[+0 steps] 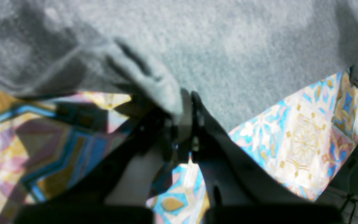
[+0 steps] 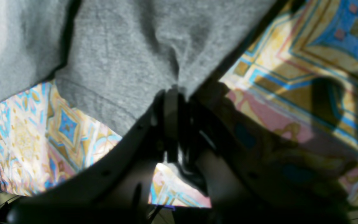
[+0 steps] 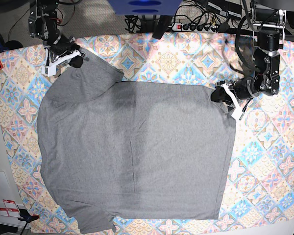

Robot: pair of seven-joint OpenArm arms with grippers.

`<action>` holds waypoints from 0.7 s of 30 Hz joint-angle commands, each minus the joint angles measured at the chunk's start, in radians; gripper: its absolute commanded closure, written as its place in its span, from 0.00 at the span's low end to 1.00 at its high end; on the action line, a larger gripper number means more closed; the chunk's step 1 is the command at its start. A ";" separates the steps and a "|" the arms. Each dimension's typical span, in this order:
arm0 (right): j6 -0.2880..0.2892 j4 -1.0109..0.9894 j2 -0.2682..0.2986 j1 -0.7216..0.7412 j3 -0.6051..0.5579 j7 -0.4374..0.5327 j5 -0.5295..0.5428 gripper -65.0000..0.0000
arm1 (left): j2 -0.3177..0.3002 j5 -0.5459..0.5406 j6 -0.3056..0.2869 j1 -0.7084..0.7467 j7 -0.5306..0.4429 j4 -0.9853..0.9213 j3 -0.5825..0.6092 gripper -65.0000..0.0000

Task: Fold the T-shirt properly
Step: 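Lift the held shirt edge and pull it toward the robot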

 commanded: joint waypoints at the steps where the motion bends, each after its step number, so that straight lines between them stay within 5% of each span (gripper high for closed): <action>1: -0.015 -0.006 -0.001 -0.008 -0.010 -0.065 -0.021 0.97 | 0.001 0.058 0.010 0.027 0.049 -0.004 0.009 1.00; 13: -0.015 0.008 0.000 -0.013 -0.002 -0.058 -0.023 0.99 | -0.004 0.059 0.010 0.132 -0.092 0.001 -0.069 1.00; 21: -0.020 0.172 0.014 -0.053 -0.004 -0.011 -0.169 0.99 | -0.004 0.062 0.010 0.152 -0.169 0.002 -0.080 1.00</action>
